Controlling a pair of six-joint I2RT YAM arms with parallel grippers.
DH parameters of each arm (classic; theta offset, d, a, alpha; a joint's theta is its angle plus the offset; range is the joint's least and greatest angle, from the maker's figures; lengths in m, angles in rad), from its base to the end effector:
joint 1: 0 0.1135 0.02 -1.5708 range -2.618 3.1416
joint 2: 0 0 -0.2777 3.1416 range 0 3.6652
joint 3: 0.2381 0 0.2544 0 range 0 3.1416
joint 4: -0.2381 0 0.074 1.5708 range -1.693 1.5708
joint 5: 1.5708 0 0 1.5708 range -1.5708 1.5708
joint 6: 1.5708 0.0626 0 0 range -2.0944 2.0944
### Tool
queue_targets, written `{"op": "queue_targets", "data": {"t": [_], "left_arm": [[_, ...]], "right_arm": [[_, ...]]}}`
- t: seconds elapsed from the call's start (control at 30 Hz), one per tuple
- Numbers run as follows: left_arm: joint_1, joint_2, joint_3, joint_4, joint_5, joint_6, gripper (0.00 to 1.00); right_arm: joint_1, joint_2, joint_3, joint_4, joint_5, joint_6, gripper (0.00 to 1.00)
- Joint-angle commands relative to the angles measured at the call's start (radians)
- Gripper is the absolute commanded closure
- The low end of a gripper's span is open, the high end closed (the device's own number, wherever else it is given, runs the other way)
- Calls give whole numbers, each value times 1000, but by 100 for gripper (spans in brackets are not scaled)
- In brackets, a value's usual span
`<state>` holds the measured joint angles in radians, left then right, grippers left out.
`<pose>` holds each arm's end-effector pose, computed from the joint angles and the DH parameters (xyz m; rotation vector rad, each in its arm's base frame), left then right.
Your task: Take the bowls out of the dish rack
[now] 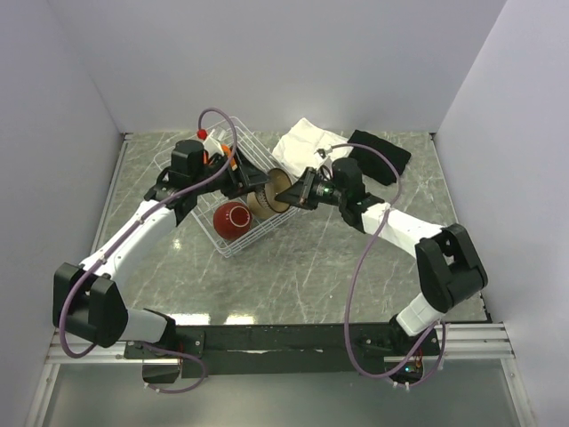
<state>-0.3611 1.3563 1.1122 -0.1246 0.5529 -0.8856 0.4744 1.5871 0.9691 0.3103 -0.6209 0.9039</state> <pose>0.3008 -0.1488 0.3374 -0.1495 2.1294 -1.3214 0.3213 0.2059 0.2590 -0.0334 2.1195 1.4709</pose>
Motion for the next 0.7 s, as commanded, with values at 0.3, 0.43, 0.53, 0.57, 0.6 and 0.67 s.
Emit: {"op": "queue_targets", "data": {"t": [0.3,0.43,0.53,0.57,0.6,0.67], "left_arm": [[-38,-117,17,-67,-73,163,10],[-38,-170,40,-180,-200,244,1],[-38,-223,34,-263,-316,307,0],[-38,-236,29,-283,-355,326,1],[-38,-268,23,-323,-426,365,1],[-38,-301,-6,-355,-514,402,1]], "right_arm": [[-23,-364,-98,-324,202,-160,100],[-62,-458,-112,-508,315,-246,100],[-141,-524,-153,-605,349,-272,100],[-164,-539,-165,-637,358,-281,100],[-195,-562,-176,-649,366,-284,100],[-281,-578,-202,-680,409,-281,100]]}}
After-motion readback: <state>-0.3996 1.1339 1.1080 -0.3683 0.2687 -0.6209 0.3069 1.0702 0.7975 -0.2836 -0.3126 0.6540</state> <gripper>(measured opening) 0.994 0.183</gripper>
